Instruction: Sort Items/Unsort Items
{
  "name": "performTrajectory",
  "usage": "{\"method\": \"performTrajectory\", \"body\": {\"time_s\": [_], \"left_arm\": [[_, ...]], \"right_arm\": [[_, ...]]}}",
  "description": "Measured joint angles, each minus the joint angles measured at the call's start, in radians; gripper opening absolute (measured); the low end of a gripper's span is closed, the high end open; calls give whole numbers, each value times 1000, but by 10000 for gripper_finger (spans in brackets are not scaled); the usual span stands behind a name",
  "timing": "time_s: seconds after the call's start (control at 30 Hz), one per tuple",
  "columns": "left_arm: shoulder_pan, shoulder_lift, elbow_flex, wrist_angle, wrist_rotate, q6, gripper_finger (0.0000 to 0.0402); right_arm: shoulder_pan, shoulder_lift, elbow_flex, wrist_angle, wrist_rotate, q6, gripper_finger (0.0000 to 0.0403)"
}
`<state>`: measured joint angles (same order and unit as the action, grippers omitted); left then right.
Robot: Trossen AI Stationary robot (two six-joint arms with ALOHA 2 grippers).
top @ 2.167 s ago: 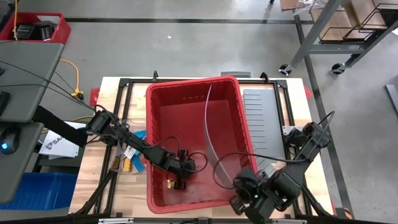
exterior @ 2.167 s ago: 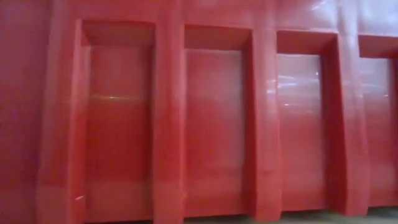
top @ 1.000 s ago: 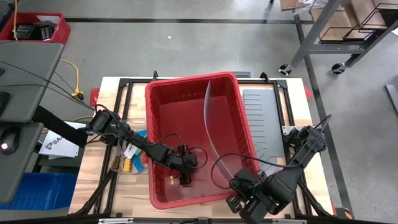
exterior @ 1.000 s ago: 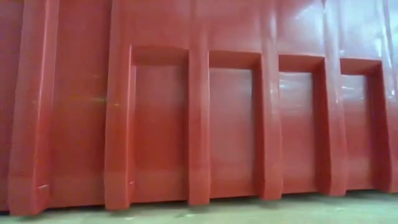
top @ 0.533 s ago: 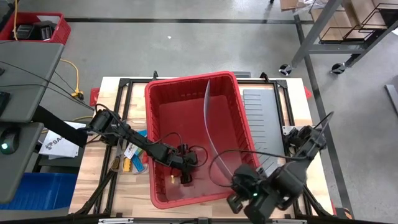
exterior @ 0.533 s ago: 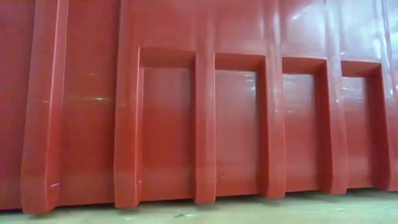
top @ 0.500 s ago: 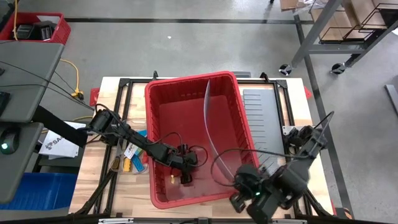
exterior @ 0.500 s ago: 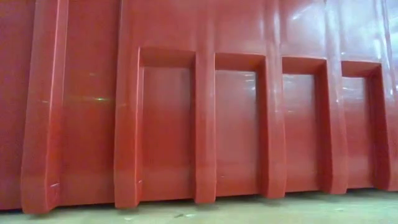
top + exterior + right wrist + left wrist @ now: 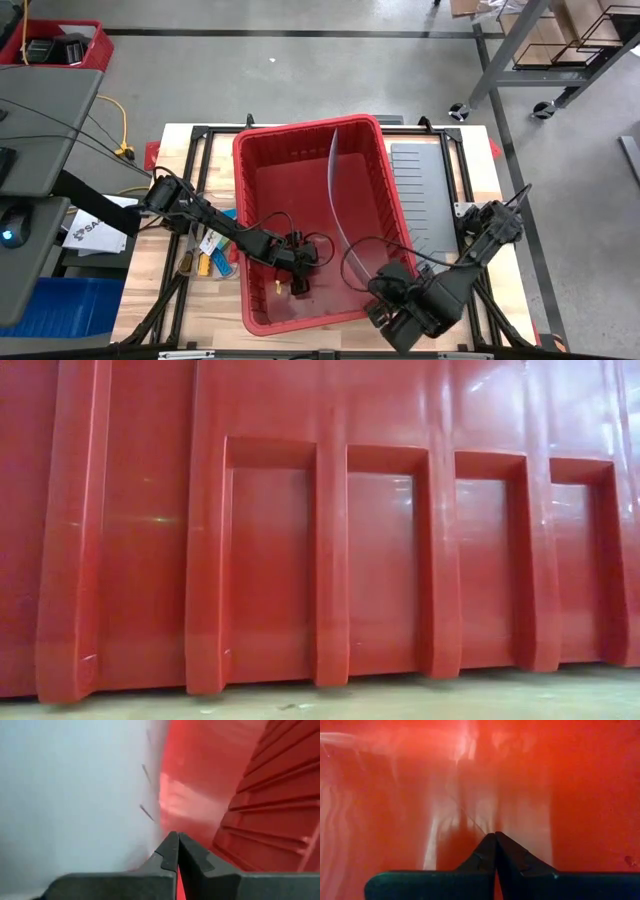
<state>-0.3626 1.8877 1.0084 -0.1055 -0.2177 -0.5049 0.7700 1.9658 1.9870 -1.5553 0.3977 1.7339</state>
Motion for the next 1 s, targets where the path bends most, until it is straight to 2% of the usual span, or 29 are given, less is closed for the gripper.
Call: {"method": "performTrajectory", "body": {"time_s": [0.27,0.37,0.47,0.77,0.9,1.0], "left_arm": [[2,0,0,2,-1,-2,0],[3,0,0,4,-5,-21,0],[4,0,0,8,-7,-36,0],[4,-1,1,14,-12,-51,0],[12,-13,0,23,-12,-64,0],[30,-37,0,8,-12,-116,0]], "right_arm": [[-9,-2,-118,345,56,-29,0],[-16,-1,-134,390,73,-30,0],[-17,-1,-121,346,47,-40,0],[-9,-47,3,30,61,-14,0],[-33,-74,64,31,150,-80,0],[-76,-79,117,29,167,-166,0]]}}
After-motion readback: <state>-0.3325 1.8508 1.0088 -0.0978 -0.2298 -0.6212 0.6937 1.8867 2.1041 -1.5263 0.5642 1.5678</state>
